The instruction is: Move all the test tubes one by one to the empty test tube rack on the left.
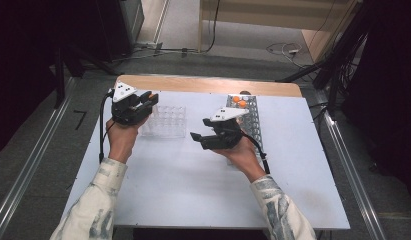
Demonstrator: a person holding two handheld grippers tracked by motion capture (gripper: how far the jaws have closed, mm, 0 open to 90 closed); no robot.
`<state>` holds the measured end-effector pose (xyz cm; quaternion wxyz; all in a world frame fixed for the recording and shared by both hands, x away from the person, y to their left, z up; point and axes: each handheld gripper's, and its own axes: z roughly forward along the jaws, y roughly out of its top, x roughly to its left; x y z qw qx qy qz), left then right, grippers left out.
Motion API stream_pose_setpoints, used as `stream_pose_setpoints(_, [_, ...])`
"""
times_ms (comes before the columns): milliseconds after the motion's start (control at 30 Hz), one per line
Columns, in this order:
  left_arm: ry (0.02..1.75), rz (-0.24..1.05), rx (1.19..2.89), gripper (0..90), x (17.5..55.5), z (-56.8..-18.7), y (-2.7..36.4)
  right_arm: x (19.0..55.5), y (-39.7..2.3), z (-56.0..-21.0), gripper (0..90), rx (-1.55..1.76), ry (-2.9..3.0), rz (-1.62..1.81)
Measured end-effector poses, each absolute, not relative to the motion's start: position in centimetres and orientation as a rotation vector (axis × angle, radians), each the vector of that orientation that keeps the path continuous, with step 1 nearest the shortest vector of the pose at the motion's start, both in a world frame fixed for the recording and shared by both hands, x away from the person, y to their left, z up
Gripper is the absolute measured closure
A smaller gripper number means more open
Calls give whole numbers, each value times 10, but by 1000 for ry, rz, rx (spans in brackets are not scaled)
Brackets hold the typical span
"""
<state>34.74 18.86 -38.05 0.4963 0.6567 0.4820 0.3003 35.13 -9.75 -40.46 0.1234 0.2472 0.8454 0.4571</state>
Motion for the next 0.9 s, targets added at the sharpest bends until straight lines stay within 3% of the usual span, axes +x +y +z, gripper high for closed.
stream_pose_setpoints(500, [1183, 726, 1603, 703, 350, -395, 188, 352, -99, -405, 235, 743, 2435, 1314])
stream_pose_setpoints(900, [1200, 722, 1615, 701, 349, -412, 188, 352, -99, -406, 234, 758, 2437, 1307])
